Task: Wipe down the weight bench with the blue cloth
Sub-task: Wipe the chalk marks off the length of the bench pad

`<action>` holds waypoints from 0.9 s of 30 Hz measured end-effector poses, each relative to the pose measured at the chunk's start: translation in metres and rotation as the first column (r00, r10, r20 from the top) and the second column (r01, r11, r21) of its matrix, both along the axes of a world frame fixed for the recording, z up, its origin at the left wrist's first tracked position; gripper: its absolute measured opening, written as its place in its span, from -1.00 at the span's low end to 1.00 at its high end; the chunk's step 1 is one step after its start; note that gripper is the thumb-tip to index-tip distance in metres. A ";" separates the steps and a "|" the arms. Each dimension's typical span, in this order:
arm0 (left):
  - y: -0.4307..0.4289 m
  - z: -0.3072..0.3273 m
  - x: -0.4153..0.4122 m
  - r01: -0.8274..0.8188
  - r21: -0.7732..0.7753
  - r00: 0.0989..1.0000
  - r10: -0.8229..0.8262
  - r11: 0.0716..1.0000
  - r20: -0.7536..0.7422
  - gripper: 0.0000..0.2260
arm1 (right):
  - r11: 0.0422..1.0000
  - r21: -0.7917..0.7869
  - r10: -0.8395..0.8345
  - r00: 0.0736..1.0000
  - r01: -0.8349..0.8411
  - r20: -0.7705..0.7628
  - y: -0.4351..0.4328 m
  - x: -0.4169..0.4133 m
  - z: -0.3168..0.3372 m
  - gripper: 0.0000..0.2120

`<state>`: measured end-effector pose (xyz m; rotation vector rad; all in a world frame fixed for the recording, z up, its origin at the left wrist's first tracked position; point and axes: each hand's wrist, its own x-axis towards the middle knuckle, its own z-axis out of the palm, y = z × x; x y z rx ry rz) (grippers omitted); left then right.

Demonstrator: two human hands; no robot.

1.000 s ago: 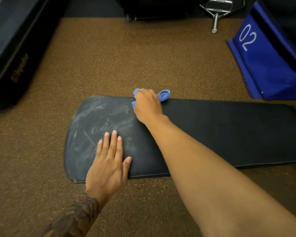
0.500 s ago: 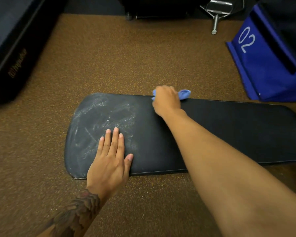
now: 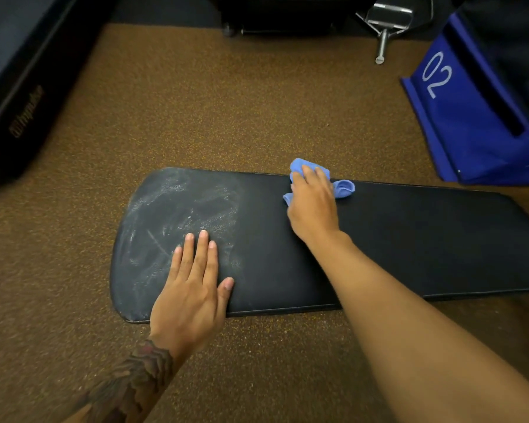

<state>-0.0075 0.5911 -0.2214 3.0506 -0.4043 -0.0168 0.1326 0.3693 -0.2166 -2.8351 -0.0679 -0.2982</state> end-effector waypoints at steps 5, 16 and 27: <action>-0.002 0.002 0.000 0.002 -0.009 1.000 -0.002 1.000 0.005 -0.43 | 0.988 0.119 0.101 0.994 -0.096 -0.042 0.056 -0.028 0.005 -0.52; -0.002 0.001 -0.001 -0.005 -0.003 1.000 0.005 1.000 0.021 -0.42 | 0.988 0.091 0.131 0.990 -0.127 -0.044 0.012 -0.085 0.001 -0.57; -0.001 -0.002 0.001 0.001 0.000 1.000 -0.001 1.000 0.023 -0.41 | 0.938 0.140 0.319 0.948 -0.317 0.005 0.057 -0.132 0.004 -0.54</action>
